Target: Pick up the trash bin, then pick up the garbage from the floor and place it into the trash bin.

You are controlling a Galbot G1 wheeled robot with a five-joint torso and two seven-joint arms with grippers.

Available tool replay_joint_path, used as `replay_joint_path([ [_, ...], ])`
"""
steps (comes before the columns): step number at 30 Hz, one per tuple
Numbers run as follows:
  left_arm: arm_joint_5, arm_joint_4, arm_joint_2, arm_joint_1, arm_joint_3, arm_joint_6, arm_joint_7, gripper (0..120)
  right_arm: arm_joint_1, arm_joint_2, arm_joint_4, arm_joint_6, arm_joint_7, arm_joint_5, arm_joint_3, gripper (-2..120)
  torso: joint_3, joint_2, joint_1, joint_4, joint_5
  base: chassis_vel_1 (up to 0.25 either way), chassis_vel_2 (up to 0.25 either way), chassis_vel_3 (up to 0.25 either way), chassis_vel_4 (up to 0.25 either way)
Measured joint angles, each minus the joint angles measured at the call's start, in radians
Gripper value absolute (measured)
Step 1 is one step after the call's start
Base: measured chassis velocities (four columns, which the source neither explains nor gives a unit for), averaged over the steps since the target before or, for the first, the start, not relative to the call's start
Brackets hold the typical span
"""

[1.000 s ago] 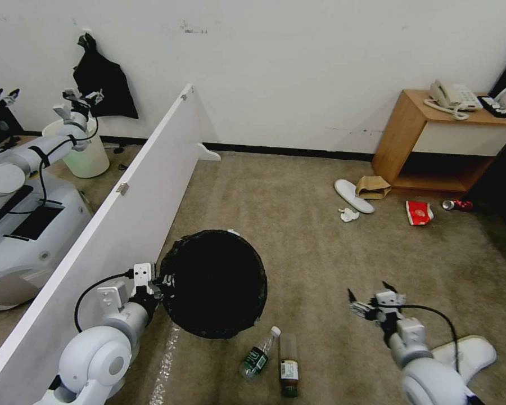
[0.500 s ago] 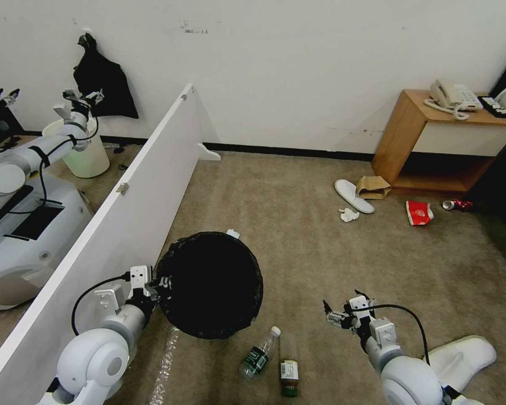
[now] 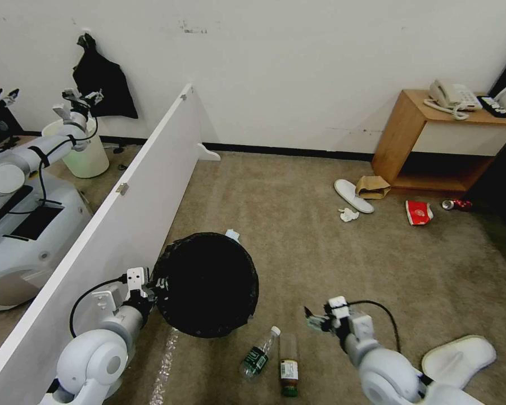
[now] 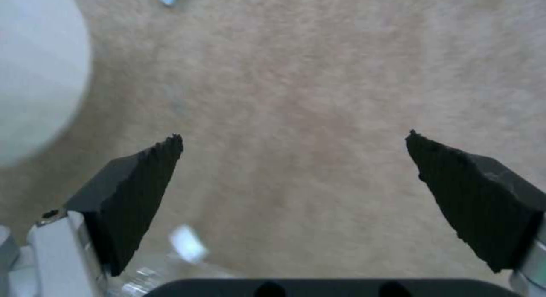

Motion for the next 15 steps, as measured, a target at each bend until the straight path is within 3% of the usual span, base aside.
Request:
replay_joint_path([
  [4,-0.013,0.003,0.003,0.000,-0.005,-0.003,0.000,2,0.080,0.031,-0.009,-0.012,0.053,0.098,-0.069,100,0.000,0.000,0.000,-0.0003,0.0000,0.000,0.000,0.000,0.000],
  [9,-0.034,0.013,0.010,-0.003,-0.010,-0.011,-0.004,2,0.212,0.126,-0.051,-0.034,0.208,0.296,-0.209,100,0.000,0.000,0.000,-0.0003,-0.0002,0.000,0.000,0.000,0.000],
  [15,-0.049,0.017,0.021,-0.003,-0.018,-0.017,-0.009,2,0.259,0.194,-0.081,-0.037,0.317,0.406,-0.261,100,0.000,0.000,0.000,-0.0002,-0.0002,0.000,0.000,0.000,0.000],
])
